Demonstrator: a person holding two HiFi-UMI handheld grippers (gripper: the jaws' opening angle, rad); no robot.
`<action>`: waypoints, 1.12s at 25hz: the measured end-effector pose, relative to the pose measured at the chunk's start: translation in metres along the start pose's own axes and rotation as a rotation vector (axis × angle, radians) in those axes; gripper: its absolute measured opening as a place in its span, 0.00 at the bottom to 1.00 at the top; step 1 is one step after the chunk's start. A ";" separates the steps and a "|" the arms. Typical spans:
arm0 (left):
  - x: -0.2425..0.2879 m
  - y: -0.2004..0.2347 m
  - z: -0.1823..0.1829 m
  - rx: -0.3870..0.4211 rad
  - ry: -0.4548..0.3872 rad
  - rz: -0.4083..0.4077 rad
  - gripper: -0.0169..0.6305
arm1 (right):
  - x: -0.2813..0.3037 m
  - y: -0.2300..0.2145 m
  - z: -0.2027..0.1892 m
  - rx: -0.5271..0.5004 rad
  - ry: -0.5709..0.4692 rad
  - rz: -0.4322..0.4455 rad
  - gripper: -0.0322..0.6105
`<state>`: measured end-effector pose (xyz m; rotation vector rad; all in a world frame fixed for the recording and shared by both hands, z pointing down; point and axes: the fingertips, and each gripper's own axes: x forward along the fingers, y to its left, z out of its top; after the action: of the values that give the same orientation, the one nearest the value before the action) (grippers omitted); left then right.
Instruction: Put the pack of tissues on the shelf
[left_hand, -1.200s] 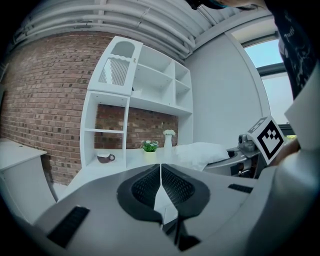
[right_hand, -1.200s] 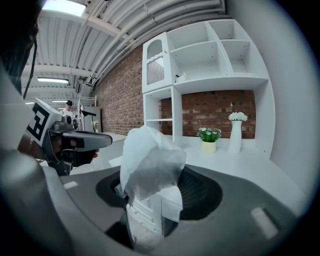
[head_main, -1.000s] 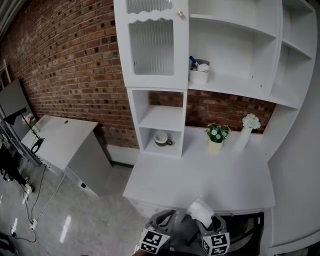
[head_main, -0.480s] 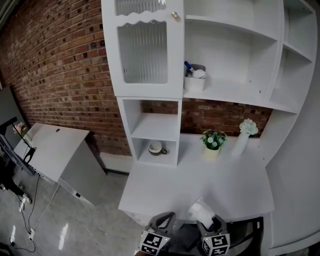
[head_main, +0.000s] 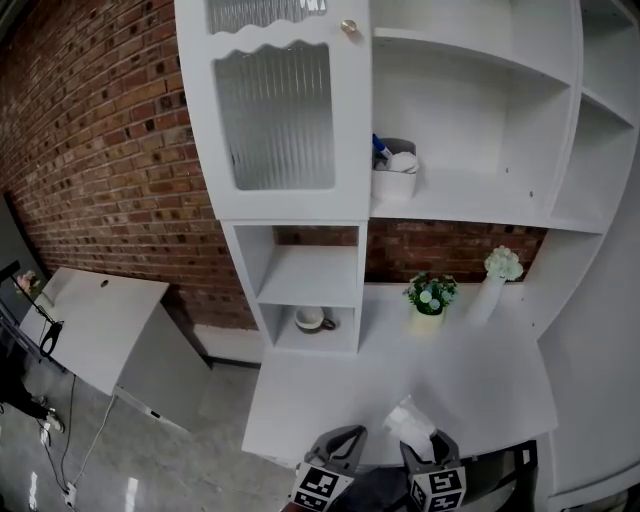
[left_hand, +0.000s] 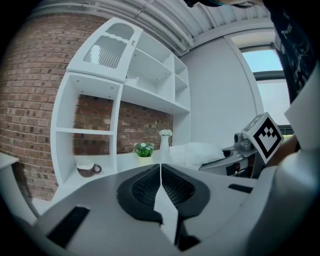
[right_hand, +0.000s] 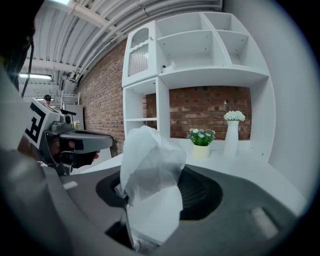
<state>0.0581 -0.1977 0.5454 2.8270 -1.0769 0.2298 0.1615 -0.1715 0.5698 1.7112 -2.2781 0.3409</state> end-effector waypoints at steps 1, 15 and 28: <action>0.003 0.004 0.005 -0.004 -0.002 -0.006 0.05 | 0.005 -0.001 0.004 -0.003 -0.005 -0.005 0.42; 0.051 0.070 0.017 -0.015 -0.022 -0.075 0.05 | 0.064 -0.002 0.031 0.037 0.012 -0.079 0.42; 0.067 0.094 0.034 0.001 -0.018 -0.099 0.05 | 0.069 -0.036 0.093 0.096 -0.059 -0.131 0.42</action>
<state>0.0481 -0.3169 0.5285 2.8785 -0.9368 0.1967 0.1705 -0.2754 0.5085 1.9314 -2.2088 0.3818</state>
